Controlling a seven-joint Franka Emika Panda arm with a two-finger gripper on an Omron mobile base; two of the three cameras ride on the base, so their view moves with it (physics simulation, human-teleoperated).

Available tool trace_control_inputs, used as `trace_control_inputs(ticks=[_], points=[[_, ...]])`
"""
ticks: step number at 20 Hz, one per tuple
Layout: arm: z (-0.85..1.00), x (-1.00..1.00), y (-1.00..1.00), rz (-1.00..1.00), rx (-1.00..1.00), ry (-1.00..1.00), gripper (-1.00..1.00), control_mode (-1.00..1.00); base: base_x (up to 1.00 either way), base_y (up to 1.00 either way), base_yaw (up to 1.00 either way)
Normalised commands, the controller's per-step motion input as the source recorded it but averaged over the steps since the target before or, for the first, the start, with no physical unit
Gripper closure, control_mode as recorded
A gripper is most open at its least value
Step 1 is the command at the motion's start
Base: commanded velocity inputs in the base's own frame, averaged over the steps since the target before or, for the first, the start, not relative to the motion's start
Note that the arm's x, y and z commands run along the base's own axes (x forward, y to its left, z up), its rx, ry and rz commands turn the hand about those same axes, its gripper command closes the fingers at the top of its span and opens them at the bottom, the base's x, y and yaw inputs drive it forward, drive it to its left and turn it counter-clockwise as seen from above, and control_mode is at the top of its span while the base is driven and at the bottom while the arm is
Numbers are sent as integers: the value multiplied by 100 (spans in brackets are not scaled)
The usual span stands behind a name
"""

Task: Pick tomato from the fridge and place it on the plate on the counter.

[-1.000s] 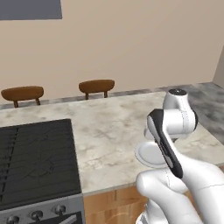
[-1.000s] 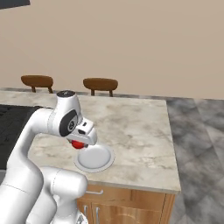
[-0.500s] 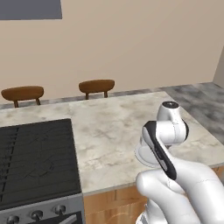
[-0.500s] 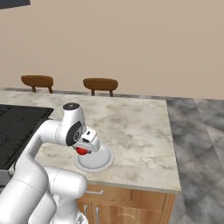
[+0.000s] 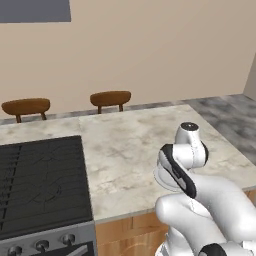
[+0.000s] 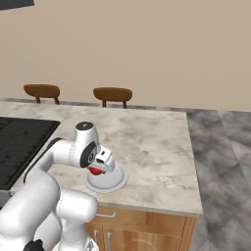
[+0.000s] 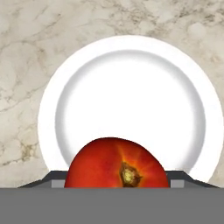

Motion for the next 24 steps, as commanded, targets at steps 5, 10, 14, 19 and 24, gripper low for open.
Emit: trace_control_inputs(ticks=[5, 10, 14, 19, 24], points=[[-38, 43, 0, -1, 0, 0, 100, -100, 0, 0, 0], [-38, 23, 0, 0, 0, 0, 100, -100, 0, 0, 0], [-34, 14, 0, 0, 0, 0, 100, -100, 0, 0, 0], [-20, 1, 0, 0, 0, 3, -100, -100, 0, 0, 0], [0, 0, 0, 0, 0, 0, -100, -100, 0, 0, 0]])
